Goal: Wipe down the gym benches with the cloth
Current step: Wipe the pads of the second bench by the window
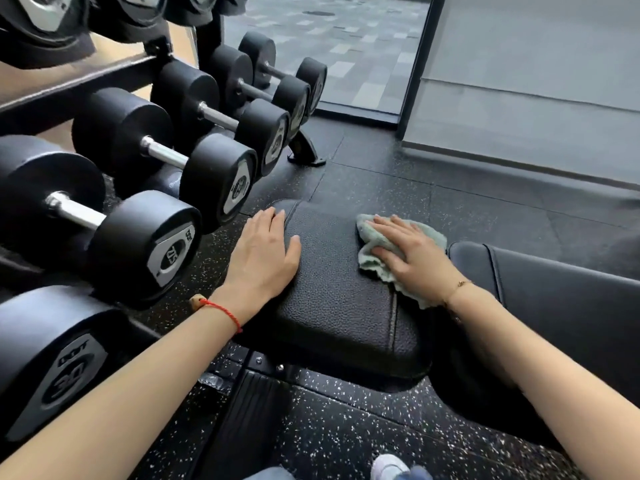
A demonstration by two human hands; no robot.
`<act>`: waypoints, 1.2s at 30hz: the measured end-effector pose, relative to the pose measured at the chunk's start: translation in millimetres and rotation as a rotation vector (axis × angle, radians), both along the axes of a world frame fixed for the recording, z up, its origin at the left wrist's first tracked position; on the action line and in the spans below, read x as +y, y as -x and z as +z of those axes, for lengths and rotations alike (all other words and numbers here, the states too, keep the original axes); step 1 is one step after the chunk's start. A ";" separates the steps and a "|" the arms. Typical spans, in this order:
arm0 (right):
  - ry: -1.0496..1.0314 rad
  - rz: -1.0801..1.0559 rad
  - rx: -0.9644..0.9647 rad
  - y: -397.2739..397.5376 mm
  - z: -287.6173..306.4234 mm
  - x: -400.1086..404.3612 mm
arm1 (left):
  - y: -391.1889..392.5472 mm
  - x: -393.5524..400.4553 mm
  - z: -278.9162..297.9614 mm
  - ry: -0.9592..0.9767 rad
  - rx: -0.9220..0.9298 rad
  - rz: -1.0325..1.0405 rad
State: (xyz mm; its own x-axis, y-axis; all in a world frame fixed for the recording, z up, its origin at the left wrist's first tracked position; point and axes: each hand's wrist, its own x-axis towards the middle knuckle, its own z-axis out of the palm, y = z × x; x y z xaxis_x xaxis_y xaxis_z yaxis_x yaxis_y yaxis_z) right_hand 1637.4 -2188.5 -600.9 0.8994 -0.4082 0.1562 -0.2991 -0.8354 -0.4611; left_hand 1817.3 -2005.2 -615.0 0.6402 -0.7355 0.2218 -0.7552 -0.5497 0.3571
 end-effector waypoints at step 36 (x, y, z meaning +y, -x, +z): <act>-0.326 0.233 0.376 -100.9 22.4 -57.2 | 26.7 -27.3 27.5 -0.224 0.049 0.186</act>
